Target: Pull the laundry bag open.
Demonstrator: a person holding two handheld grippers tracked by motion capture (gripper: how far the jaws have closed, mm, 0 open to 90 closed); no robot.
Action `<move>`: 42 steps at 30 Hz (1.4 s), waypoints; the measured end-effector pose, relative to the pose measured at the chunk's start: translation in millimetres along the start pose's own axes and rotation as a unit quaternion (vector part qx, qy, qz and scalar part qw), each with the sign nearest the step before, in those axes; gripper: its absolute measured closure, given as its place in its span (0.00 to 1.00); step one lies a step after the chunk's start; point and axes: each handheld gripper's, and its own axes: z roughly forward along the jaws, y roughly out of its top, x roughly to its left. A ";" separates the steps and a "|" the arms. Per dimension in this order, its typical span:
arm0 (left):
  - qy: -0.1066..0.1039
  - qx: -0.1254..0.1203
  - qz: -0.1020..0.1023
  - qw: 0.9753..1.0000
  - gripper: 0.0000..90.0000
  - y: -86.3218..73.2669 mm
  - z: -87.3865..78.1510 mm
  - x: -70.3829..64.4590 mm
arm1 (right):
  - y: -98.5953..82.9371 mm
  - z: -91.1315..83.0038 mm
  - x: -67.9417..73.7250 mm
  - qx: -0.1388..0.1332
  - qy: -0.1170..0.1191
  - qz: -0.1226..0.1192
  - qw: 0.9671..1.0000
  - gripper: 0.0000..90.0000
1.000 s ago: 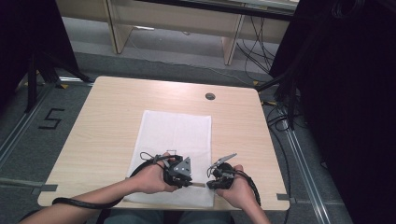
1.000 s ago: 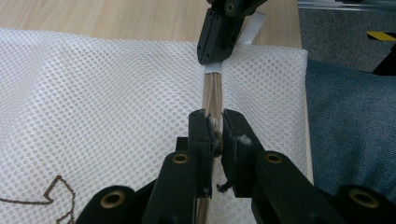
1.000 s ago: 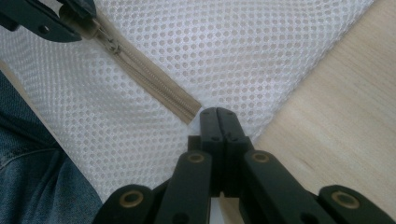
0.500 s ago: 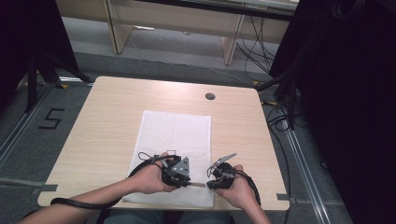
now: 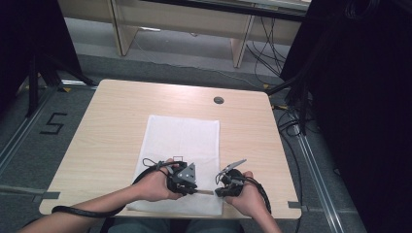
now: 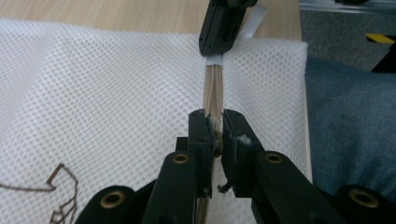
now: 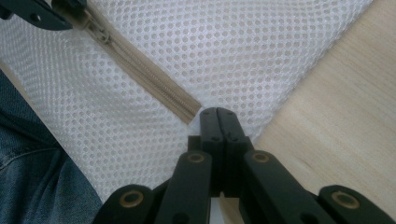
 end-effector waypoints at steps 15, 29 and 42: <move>0.001 0.002 0.004 1.000 0.91 -2.2 -1.0 0.1 | -0.1 0.0 0.0 0.000 0.000 0.000 1.000 1.00; 0.003 0.011 0.006 1.000 0.91 -7.5 -4.5 2.2 | -0.1 0.2 0.0 -0.002 -0.001 -0.003 1.000 1.00; -0.003 0.008 -0.006 1.000 0.91 -12.2 -7.9 1.9 | -0.6 0.1 -0.3 -0.003 -0.001 -0.005 1.000 1.00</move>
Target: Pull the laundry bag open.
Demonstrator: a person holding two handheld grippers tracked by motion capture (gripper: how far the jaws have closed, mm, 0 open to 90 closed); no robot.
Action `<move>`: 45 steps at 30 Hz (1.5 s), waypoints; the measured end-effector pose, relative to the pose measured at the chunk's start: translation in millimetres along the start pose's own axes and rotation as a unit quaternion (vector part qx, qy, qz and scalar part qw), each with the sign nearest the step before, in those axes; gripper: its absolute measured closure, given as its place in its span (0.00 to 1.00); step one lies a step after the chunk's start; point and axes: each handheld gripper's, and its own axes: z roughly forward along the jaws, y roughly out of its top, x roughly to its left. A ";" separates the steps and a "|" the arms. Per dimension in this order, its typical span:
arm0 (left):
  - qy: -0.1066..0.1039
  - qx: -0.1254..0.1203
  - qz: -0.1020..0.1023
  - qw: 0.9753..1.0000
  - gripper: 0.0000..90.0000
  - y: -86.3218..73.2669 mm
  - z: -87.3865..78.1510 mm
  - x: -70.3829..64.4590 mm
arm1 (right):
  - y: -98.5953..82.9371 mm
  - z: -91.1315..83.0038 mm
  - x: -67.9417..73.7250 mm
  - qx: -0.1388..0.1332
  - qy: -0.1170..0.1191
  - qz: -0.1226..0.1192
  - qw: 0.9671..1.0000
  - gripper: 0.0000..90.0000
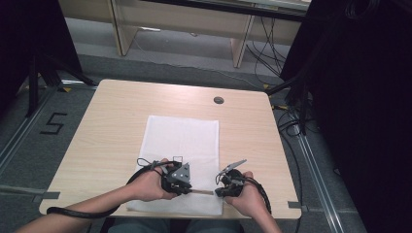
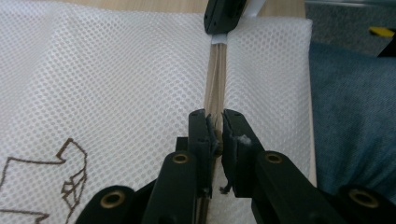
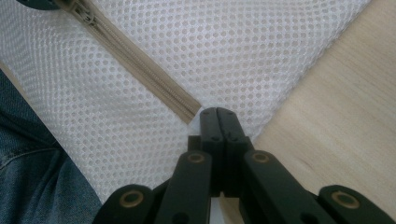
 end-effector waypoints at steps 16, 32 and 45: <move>0.008 0.000 -0.004 1.000 0.91 -9.2 -9.3 3.7 | 0.6 -0.1 2.8 0.004 -0.006 0.000 1.000 1.00; 0.008 -0.005 -0.012 1.000 0.91 -12.1 -11.0 1.3 | 0.4 0.0 3.1 0.002 -0.009 -0.001 1.000 1.00; 0.013 -0.002 -0.011 1.000 0.91 -16.8 -13.6 1.4 | 1.5 -0.3 2.8 0.006 -0.016 -0.009 1.000 1.00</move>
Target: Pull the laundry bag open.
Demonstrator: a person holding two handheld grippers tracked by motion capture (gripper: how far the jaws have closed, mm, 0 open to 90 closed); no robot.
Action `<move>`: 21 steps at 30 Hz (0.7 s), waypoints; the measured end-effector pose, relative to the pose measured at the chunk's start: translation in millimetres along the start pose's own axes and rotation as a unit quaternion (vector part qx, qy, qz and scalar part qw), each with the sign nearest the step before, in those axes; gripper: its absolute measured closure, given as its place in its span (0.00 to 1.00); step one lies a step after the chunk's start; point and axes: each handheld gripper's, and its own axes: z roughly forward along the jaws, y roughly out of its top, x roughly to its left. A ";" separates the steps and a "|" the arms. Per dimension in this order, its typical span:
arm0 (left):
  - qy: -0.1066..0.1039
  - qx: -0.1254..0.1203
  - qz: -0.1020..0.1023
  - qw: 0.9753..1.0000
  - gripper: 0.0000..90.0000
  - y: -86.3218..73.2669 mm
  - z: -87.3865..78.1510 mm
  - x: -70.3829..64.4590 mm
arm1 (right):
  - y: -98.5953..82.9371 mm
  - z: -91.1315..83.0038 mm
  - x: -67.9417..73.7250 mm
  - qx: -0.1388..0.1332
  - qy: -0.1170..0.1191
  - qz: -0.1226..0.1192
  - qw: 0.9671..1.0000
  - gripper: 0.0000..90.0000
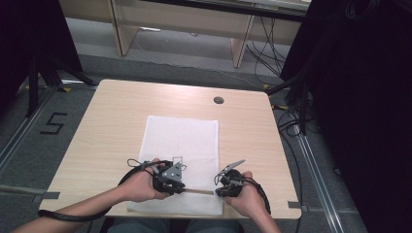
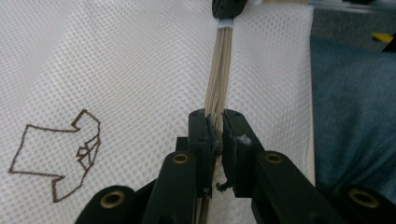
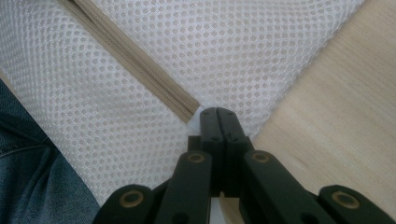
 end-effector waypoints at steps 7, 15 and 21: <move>0.002 -0.001 -0.007 1.000 0.91 -4.7 -2.8 1.1 | -0.4 -0.2 -1.7 0.000 0.000 -0.001 1.000 1.00; 0.002 -0.013 -0.006 1.000 0.91 -6.0 -5.1 1.0 | -0.9 -1.2 -1.5 0.006 -0.001 0.016 1.000 1.00; 0.003 -0.014 -0.012 1.000 0.91 -8.6 -5.9 0.7 | -1.2 -0.7 -1.1 0.003 -0.002 0.015 1.000 1.00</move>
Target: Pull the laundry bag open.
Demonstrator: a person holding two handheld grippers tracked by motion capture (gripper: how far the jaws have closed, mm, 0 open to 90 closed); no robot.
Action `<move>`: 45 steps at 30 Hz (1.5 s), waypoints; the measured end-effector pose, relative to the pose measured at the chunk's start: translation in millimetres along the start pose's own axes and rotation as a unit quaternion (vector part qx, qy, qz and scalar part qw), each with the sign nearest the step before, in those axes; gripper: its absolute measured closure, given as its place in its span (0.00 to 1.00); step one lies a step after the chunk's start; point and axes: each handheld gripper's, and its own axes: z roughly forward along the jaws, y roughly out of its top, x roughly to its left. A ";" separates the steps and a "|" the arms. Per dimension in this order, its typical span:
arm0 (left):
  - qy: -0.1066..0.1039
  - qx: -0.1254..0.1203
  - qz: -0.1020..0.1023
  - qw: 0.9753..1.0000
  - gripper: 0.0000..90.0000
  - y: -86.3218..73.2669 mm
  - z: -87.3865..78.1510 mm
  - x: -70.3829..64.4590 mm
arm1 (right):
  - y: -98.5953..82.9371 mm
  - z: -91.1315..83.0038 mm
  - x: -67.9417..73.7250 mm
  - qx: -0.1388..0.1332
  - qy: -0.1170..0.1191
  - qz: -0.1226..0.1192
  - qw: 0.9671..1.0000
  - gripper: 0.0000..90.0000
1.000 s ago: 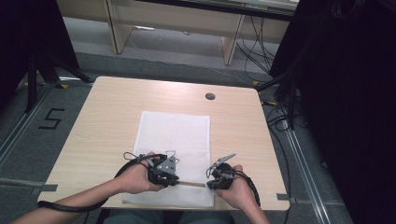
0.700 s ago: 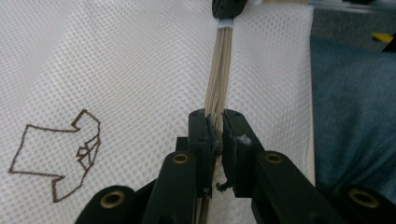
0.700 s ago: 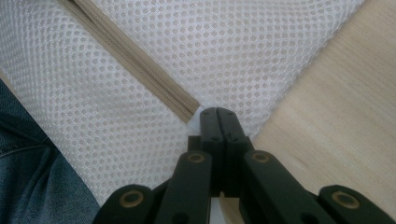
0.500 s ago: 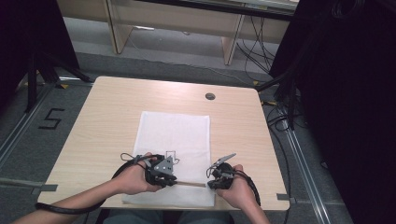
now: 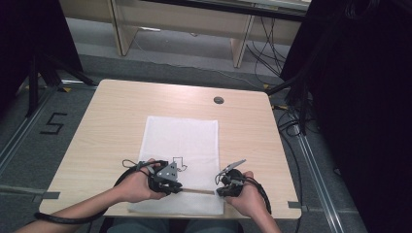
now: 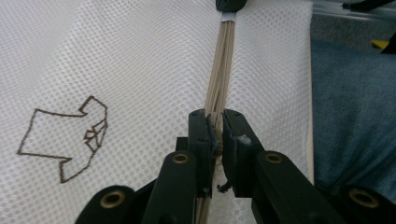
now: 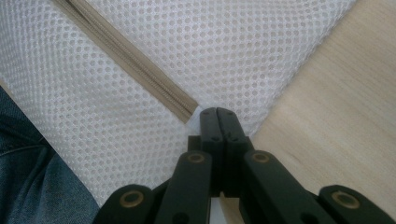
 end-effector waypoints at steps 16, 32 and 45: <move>0.002 0.003 -0.010 1.000 0.91 -4.7 -7.6 -0.2 | 0.1 -0.8 -0.6 0.004 -0.002 0.003 1.000 1.00; 0.004 0.006 -0.007 1.000 0.91 -10.6 -14.8 3.1 | -0.1 -0.9 -1.1 0.003 -0.003 0.001 1.000 1.00; 0.011 0.001 -0.030 0.999 0.91 -21.5 -27.2 7.7 | -0.3 -1.5 -0.8 0.007 -0.006 0.007 1.000 1.00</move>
